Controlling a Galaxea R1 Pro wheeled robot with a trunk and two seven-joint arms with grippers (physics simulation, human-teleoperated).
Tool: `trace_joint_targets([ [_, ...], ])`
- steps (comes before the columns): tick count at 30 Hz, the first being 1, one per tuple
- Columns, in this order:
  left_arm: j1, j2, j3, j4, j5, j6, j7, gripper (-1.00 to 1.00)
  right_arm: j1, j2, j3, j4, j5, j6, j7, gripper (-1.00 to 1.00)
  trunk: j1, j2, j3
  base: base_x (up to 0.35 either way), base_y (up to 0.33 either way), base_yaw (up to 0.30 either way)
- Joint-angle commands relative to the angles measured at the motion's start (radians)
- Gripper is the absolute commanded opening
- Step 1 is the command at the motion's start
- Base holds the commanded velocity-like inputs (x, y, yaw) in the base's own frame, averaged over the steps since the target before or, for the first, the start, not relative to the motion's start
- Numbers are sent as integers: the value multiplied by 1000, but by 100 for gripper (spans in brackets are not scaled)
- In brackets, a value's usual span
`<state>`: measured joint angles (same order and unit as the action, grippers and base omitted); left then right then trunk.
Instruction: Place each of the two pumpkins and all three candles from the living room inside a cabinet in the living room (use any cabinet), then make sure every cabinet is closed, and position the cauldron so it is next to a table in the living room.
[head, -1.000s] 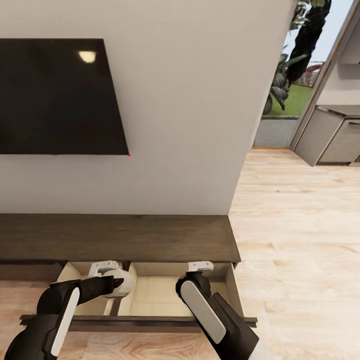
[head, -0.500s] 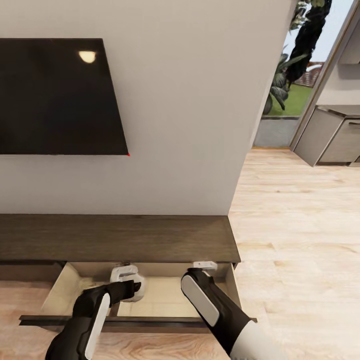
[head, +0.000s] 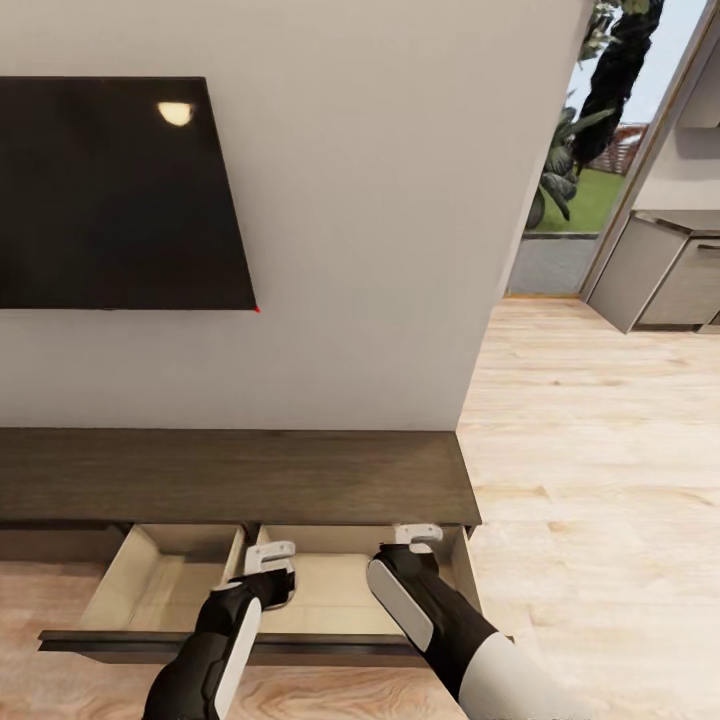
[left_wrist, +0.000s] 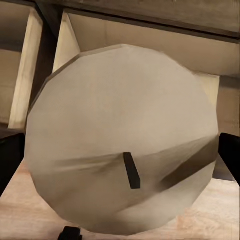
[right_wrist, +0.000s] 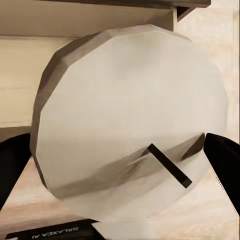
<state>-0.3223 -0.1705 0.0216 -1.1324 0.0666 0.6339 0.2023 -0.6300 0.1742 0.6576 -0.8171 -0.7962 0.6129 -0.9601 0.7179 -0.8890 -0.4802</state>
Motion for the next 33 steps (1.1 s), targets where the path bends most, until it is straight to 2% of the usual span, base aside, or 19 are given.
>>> trace_joint_targets([
  [1,-2,0,0,6,0,-8,0,-100,-2,0,0,18,3,-10,6,-100,0,0,0,0,0,0],
  [5,-7,-3,-1,15,0,-19,0,-100,-15,0,3,70,23,-56,102,-100,0,0,0,0,0,0],
  [9,-7,-4,-6,18,0,-34,-2,-100,-31,0,4,120,112,-89,158,-100,0,0,0,0,0,0],
  [13,-7,-4,-13,32,0,-41,-3,-100,-33,0,4,129,142,-98,192,-100,0,0,0,0,0,0],
  [16,-7,-4,-65,59,0,-68,-3,-100,-33,0,4,131,149,-113,233,-100,0,0,0,0,0,0],
  [19,-7,-4,-91,75,3,-106,-2,-100,-33,0,5,131,150,-121,250,-100,0,0,0,0,0,0],
  [33,-7,-4,-101,82,4,-125,-8,-100,-33,0,5,131,151,-130,257,-100,0,0,0,0,0,0],
])
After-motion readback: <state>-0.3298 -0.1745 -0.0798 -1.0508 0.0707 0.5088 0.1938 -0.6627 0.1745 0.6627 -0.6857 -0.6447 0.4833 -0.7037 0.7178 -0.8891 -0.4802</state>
